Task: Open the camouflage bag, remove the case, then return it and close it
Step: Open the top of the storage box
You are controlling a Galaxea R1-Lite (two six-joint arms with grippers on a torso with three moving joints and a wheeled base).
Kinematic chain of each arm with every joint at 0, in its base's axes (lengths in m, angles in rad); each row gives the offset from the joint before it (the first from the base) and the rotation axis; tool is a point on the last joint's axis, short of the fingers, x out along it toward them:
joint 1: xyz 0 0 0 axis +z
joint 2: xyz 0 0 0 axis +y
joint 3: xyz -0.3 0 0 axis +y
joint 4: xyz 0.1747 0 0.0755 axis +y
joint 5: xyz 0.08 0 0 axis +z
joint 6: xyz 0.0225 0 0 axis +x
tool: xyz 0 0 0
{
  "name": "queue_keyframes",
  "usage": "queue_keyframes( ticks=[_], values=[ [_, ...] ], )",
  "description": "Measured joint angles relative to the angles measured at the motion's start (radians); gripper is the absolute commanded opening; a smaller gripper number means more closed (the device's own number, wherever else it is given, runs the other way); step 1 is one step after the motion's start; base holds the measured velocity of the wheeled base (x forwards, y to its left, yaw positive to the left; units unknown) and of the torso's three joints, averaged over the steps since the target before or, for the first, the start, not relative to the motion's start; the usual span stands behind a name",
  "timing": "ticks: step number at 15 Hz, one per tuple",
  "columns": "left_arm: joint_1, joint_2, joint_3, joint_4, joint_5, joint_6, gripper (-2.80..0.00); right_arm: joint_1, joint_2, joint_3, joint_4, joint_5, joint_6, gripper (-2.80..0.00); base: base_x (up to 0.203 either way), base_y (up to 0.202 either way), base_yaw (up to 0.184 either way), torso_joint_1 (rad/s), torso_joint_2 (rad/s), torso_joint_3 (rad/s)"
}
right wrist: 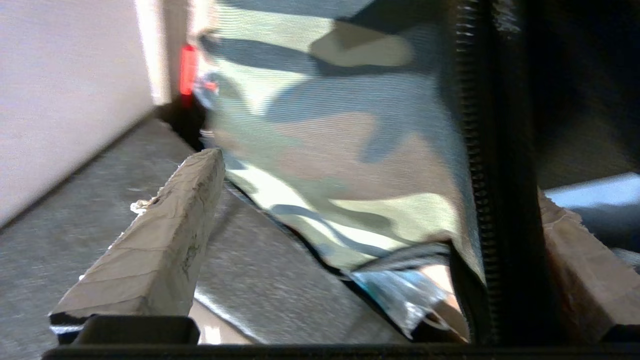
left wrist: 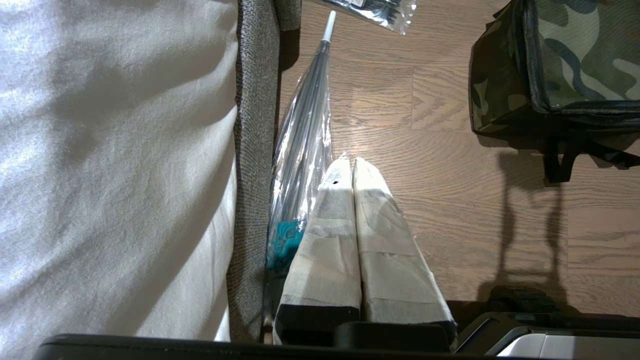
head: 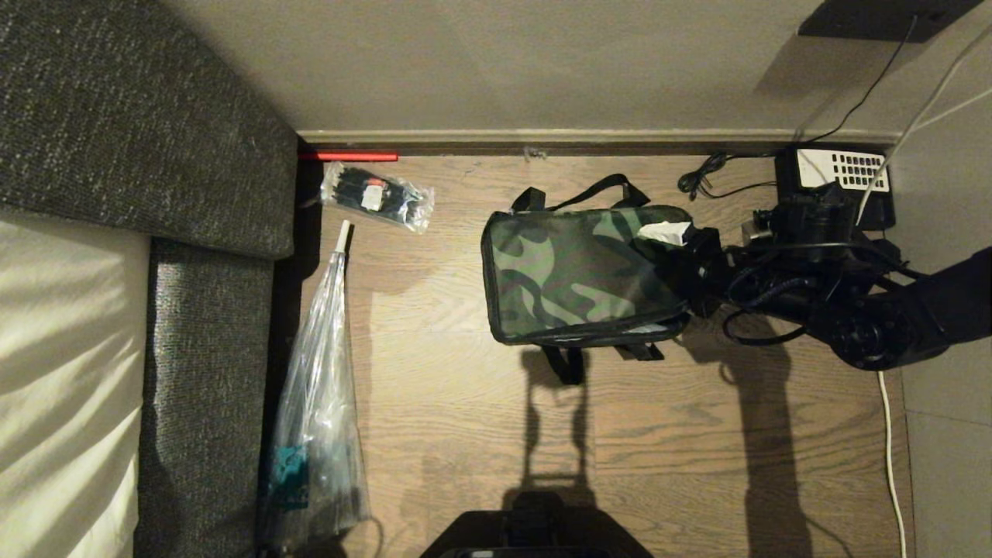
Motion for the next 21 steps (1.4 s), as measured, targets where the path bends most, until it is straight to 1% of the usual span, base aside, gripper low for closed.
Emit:
queue_keyframes(
  ticks=[3, 7, 12, 14, 16, 18, 19, 21],
  values=[
    [0.000, 0.000, 0.000, 0.000, 0.001, 0.000, -2.80, 0.001, -0.046, -0.021, 0.014, 0.001, 0.003, 0.00, 0.000, 0.000, 0.000, 0.000, 0.00, 0.000],
    [0.000, 0.000, 0.000, 0.000, 0.000, 0.000, -2.80, 0.001, -0.118, -0.028, 0.019, 0.003, 0.050, 0.00, 0.000, 0.000, 0.000, 0.000, 0.00, 0.000],
    [0.000, 0.000, 0.000, 0.000, 0.000, 0.000, -2.80, -0.003, -0.168, -0.093, 0.019, -0.015, 0.042, 0.00, 0.000, 0.000, 0.000, 0.000, 0.00, 0.000],
    [0.000, 0.000, 0.000, 0.000, 0.000, 0.000, -2.80, -0.012, -0.175, -0.142, 0.015, -0.023, 0.030, 0.00, 0.000, 0.000, 0.000, 0.000, 0.00, 0.000],
    [0.000, 0.000, 0.000, 0.000, 0.000, 0.000, -2.80, -0.034, -0.171, -0.194, 0.013, -0.033, -0.017, 0.00, 0.000, 0.000, 0.000, 0.000, 0.00, 0.000],
    [0.000, 0.000, 0.000, 0.000, 0.001, 0.000, -2.80, -0.054, -0.159, -0.220, -0.004, -0.057, -0.084, 0.00, 0.000, 0.000, 0.000, 0.000, 0.00, 0.000],
    [0.000, 0.000, 0.000, 0.000, 0.000, 0.000, -2.80, -0.060, -0.149, -0.226, -0.009, -0.080, -0.131, 0.00, 0.000, 0.000, 0.000, 0.000, 0.00, 0.000],
    [0.000, 0.000, 0.000, 0.000, 0.000, 0.000, -2.80, -0.064, -0.123, -0.235, -0.019, -0.158, -0.239, 0.00, 0.000, 0.000, 0.000, 0.000, 0.00, 0.000]
  ],
)
